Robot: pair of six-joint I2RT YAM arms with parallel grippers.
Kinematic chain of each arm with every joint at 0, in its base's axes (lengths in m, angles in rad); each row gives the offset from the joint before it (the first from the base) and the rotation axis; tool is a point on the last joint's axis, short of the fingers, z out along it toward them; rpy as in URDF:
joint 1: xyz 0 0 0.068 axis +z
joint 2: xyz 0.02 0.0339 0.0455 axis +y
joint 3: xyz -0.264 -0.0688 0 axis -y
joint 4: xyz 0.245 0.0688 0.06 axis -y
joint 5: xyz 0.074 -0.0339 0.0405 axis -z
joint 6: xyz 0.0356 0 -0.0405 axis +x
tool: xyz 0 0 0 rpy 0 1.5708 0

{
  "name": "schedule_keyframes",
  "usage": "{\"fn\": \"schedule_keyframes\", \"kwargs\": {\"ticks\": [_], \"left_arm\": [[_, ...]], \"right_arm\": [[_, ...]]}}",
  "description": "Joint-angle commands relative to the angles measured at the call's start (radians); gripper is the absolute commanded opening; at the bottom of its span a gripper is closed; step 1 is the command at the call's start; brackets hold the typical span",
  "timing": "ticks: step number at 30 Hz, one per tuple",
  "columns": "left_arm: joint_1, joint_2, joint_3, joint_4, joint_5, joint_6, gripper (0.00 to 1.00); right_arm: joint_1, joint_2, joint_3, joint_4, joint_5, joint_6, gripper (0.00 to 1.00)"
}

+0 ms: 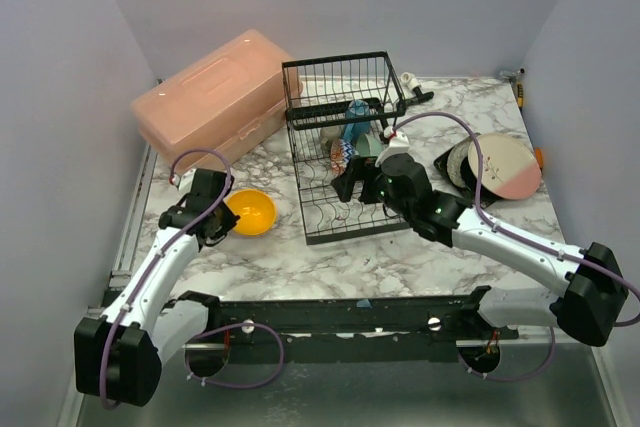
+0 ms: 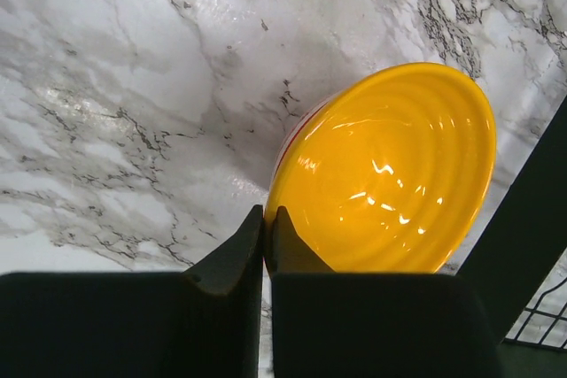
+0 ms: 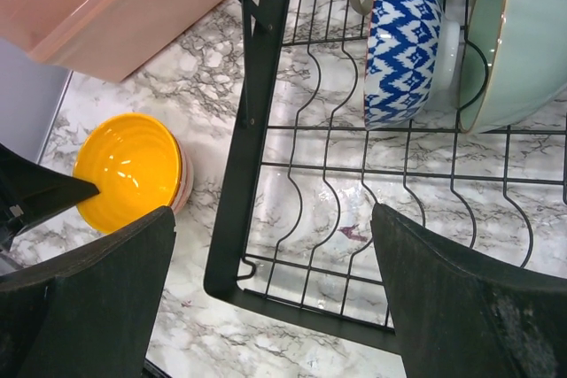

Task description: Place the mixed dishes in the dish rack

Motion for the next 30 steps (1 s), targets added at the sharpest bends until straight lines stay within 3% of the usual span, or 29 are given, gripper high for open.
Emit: {"fn": "schedule_keyframes", "kwargs": {"ticks": [1,12,16,20,25,30], "left_arm": [[-0.002,-0.059,0.041,-0.050,-0.034,0.045,0.00],[-0.002,-0.264,0.098,-0.042,0.171,0.098,0.00],[0.000,-0.298,0.119,-0.001,0.320,0.098,0.00],[0.000,-0.307,0.122,0.062,0.485,0.050,0.00],[0.000,-0.304,0.095,0.185,0.673,-0.069,0.00],[0.001,-0.310,0.076,0.277,0.753,-0.142,0.00]], "right_arm": [[0.004,-0.015,-0.003,0.014,-0.043,0.017,0.94],[0.004,-0.013,-0.024,0.140,-0.315,0.119,1.00],[0.004,0.002,-0.060,0.278,-0.468,0.208,1.00],[0.004,0.033,-0.128,0.523,-0.617,0.354,1.00],[0.003,0.090,-0.193,0.760,-0.689,0.520,1.00],[0.004,0.086,-0.205,0.762,-0.655,0.527,1.00]]}}
